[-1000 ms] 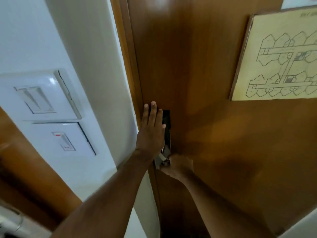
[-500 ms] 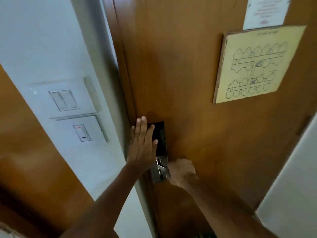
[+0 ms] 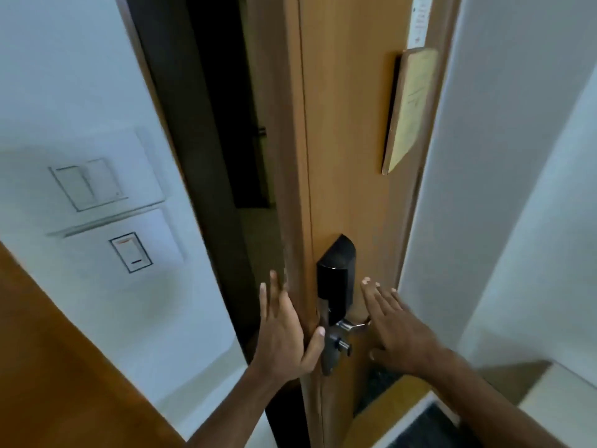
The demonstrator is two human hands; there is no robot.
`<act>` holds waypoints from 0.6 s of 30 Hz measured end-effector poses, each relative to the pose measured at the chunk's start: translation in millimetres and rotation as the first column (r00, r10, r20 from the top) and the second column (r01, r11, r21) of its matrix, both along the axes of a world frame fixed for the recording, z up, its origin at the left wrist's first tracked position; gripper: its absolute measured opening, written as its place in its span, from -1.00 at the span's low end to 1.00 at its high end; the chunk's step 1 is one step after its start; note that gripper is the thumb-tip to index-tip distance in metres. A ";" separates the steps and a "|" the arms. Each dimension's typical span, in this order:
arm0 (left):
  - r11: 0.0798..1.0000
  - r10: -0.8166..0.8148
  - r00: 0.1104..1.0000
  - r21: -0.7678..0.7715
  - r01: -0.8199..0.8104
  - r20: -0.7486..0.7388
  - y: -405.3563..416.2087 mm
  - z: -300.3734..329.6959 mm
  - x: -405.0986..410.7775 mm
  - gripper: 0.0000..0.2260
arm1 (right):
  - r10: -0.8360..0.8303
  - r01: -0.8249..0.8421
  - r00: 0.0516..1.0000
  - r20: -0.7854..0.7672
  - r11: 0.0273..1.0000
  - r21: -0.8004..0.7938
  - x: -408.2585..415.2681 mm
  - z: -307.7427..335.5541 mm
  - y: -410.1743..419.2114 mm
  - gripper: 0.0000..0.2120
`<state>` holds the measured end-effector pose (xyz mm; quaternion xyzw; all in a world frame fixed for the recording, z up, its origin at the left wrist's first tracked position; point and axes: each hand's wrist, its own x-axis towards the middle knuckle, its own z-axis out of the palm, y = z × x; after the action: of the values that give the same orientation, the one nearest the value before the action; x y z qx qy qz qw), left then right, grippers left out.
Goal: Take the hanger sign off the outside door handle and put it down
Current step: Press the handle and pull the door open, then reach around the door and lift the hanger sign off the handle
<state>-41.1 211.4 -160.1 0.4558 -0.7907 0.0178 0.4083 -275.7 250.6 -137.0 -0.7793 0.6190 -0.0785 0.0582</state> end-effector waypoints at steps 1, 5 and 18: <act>0.997 -0.071 0.997 -0.021 0.071 0.030 6.2 -2.4 -8.3 -0.10 | -0.045 0.046 0.996 0.078 0.999 -0.015 -4.7 7.7 19.0 0.11; 0.953 -0.297 0.954 -0.065 0.295 -0.031 34.1 -7.7 -49.2 0.06 | -0.056 0.189 0.946 0.318 0.894 -0.405 -5.9 68.2 73.0 0.03; 0.839 -0.543 0.835 -0.100 0.535 -0.086 139.6 -22.3 -223.6 -0.13 | -0.192 0.426 0.903 0.384 0.288 -0.857 -52.2 156.2 120.6 -0.36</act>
<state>-264.6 351.1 -182.4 0.2001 -0.8619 -0.0947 0.4562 -327.8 371.2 19.2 -0.5246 0.5937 -0.5039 -0.3442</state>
